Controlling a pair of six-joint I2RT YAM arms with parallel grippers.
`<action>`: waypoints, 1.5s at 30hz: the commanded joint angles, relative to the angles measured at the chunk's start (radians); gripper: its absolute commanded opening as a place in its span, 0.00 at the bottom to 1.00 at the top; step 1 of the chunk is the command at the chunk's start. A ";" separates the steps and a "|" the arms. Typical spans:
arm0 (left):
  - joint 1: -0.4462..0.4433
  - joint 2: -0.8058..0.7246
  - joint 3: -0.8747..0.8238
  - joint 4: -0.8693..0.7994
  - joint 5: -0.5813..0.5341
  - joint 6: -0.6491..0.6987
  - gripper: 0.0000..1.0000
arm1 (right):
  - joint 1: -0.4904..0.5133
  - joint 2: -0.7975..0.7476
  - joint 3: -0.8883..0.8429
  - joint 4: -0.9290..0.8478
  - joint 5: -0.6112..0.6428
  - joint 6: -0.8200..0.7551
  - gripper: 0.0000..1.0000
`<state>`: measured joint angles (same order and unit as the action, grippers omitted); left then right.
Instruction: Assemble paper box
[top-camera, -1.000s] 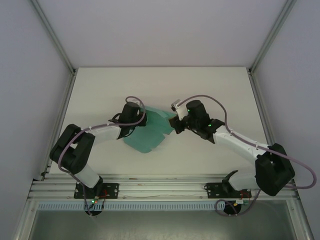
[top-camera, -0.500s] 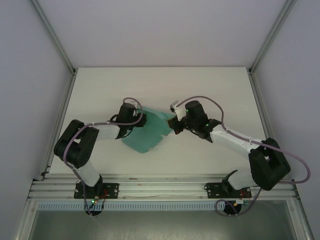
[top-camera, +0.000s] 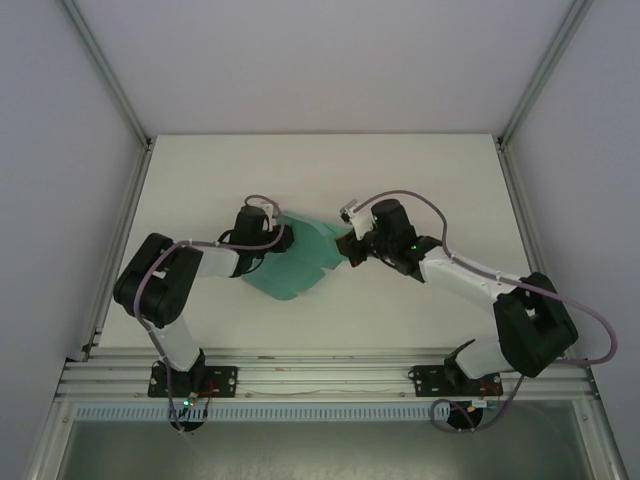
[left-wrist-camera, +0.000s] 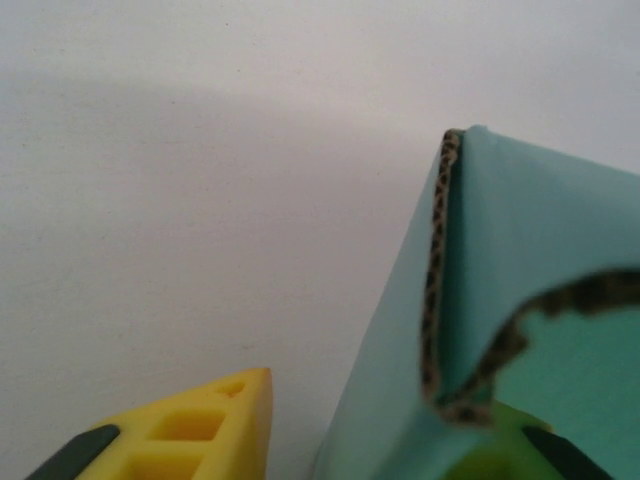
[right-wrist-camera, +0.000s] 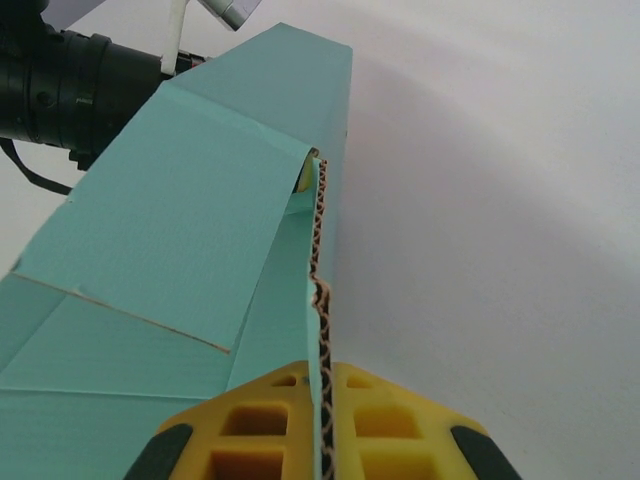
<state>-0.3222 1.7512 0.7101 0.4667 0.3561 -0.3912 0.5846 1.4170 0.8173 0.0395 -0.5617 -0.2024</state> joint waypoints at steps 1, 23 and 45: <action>0.013 0.040 0.034 0.031 -0.027 -0.011 0.21 | 0.000 0.031 0.015 -0.095 -0.016 -0.024 0.00; -0.074 0.096 0.173 -0.482 -0.737 -0.189 0.00 | 0.006 -0.002 -0.017 -0.078 0.061 -0.001 0.00; -0.004 -0.145 -0.015 -0.101 -0.180 -0.046 0.59 | 0.005 0.013 -0.018 -0.056 0.086 -0.037 0.00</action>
<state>-0.3401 1.5856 0.7048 0.3012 0.1211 -0.4461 0.5900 1.4380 0.8192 0.0605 -0.4866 -0.2245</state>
